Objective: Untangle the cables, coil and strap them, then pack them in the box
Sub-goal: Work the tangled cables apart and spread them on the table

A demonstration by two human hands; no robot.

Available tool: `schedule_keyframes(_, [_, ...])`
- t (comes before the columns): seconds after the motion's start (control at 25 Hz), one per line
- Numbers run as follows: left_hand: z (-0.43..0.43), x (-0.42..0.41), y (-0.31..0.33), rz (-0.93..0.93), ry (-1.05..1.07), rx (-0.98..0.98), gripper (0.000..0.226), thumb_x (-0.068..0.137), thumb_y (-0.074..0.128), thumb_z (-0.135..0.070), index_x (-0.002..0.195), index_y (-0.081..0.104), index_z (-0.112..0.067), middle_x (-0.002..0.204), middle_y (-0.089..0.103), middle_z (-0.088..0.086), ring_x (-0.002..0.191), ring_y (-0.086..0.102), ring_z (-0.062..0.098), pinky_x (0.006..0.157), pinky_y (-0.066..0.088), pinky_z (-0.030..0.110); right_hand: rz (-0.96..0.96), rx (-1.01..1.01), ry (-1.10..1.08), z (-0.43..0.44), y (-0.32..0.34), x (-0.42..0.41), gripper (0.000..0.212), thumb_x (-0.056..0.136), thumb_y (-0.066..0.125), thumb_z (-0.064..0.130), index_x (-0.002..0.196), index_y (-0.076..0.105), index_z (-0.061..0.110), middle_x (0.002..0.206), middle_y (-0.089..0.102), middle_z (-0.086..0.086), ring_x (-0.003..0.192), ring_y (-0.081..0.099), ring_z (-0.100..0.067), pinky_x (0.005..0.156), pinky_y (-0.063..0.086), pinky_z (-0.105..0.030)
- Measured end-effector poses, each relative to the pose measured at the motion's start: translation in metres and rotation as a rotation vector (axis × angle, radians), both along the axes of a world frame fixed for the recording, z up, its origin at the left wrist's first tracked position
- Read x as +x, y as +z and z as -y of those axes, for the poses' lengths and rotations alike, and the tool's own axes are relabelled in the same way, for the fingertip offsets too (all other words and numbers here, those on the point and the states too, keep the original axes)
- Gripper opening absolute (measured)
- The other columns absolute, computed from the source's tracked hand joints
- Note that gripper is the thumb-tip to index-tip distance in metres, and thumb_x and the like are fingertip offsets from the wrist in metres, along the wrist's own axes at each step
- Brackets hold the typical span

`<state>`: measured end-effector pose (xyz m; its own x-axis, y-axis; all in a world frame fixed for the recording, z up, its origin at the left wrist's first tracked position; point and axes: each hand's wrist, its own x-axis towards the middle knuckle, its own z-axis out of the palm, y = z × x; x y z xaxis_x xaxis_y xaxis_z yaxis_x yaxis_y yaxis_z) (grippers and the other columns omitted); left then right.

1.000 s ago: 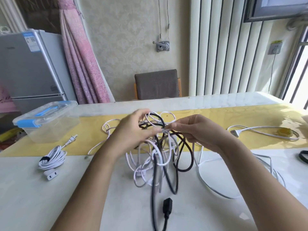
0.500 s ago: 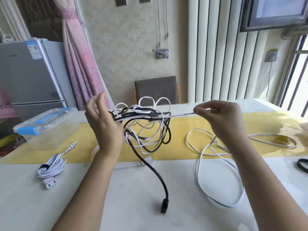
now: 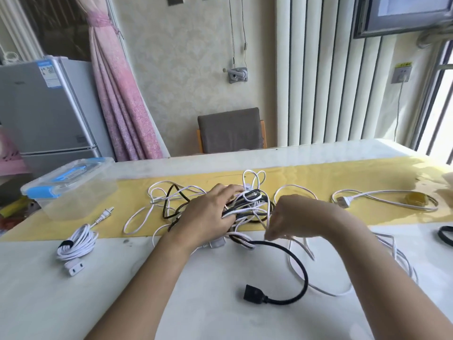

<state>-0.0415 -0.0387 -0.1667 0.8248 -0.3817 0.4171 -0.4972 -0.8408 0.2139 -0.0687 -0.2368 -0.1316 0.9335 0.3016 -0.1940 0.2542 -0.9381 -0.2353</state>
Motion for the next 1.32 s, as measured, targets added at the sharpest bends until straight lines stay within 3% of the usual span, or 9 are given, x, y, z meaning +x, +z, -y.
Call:
schedule_keyframes(0.12, [0.003,-0.001,0.0,0.004,0.009,-0.031,0.04,0.09,0.056,-0.028,0.128,0.05,-0.035,0.119,0.061,-0.011,0.104,0.056,0.02,0.074,0.039,0.03,0.179,0.094,-0.069,-0.013,0.0,-0.002,0.022,0.081,0.069,0.03,0.067,0.062,0.014,0.065,0.053,-0.002,0.068,0.051,-0.02,0.05,0.033,-0.026])
schedule_keyframes(0.28, [0.012,0.001,-0.008,-0.032,0.101,0.035,0.033,0.096,0.042,-0.045,0.11,0.058,-0.019,0.096,0.068,0.007,0.093,0.056,0.034,0.071,0.041,0.038,0.222,0.279,-0.084,-0.019,-0.005,0.0,0.016,0.081,0.071,0.026,0.091,0.071,0.014,0.092,0.067,-0.009,0.088,0.059,-0.028,0.061,0.039,-0.028])
schedule_keyframes(0.44, [0.011,0.004,-0.009,-0.26,-0.023,-0.519,0.041,0.086,0.037,-0.048,0.094,0.066,-0.02,0.086,0.07,-0.001,0.09,0.062,0.021,0.08,0.047,0.032,0.308,0.325,-0.044,-0.041,-0.025,0.006,0.027,0.096,0.047,0.019,0.104,0.068,0.005,0.085,0.064,-0.015,0.078,0.052,-0.03,0.065,0.035,-0.034])
schedule_keyframes(0.6, [0.014,-0.004,-0.001,-0.436,-0.184,-1.068,0.037,0.101,0.038,-0.022,0.091,0.07,-0.006,0.045,0.05,-0.002,0.042,0.045,0.01,0.045,0.034,0.02,0.288,0.541,-0.063,-0.048,-0.029,0.008,0.023,0.096,0.05,0.022,0.096,0.064,0.004,0.08,0.063,-0.012,0.066,0.044,-0.021,0.062,0.032,-0.032])
schedule_keyframes(0.76, [-0.004,-0.002,0.01,-0.968,-0.45,-1.607,0.05,0.091,0.037,-0.031,0.047,0.049,-0.012,0.035,0.038,-0.001,0.029,0.029,0.01,0.039,0.027,0.018,0.207,0.768,-0.015,-0.049,-0.018,0.001,0.022,0.093,0.057,0.019,0.077,0.064,0.005,0.056,0.057,-0.002,0.042,0.045,-0.004,0.05,0.038,-0.019])
schedule_keyframes(0.88, [-0.013,0.0,0.009,-1.343,-0.824,-1.597,0.042,0.088,0.034,-0.027,0.049,0.044,-0.014,0.036,0.031,0.0,0.034,0.021,0.014,0.046,0.023,0.026,0.082,0.908,-0.074,-0.052,-0.011,-0.006,0.018,0.093,0.057,0.015,0.076,0.059,0.009,0.055,0.061,-0.002,0.043,0.056,-0.009,0.05,0.05,-0.022])
schedule_keyframes(1.08, [-0.008,-0.014,0.006,-1.466,-0.825,-1.362,0.035,0.086,0.049,-0.015,0.051,0.048,-0.017,0.038,0.037,0.001,0.027,0.023,0.01,0.034,0.024,0.017,0.463,0.571,-0.241,-0.06,-0.018,-0.008,0.016,0.084,0.062,0.024,0.087,0.051,0.012,0.085,0.063,-0.003,0.078,0.055,-0.025,0.063,0.037,-0.034])
schedule_keyframes(1.2, [0.003,-0.02,0.005,-1.581,-0.92,-1.253,0.034,0.081,0.053,-0.009,0.05,0.043,-0.018,0.04,0.033,-0.001,0.03,0.031,0.012,0.041,0.038,0.014,0.494,0.403,-0.271,-0.06,-0.024,-0.003,0.014,0.086,0.05,0.01,0.088,0.037,0.012,0.083,0.049,-0.006,0.075,0.044,-0.031,0.061,0.03,-0.034])
schedule_keyframes(1.32, [0.009,-0.028,0.013,-1.424,-0.663,-1.06,0.035,0.076,0.067,-0.018,0.049,0.045,-0.019,0.038,0.035,-0.004,0.028,0.033,0.007,0.038,0.034,0.016,0.498,0.427,-0.306,-0.046,-0.027,0.01,0.015,0.085,0.046,0.004,0.09,0.035,0.012,0.087,0.047,-0.009,0.08,0.046,-0.033,0.064,0.03,-0.034])
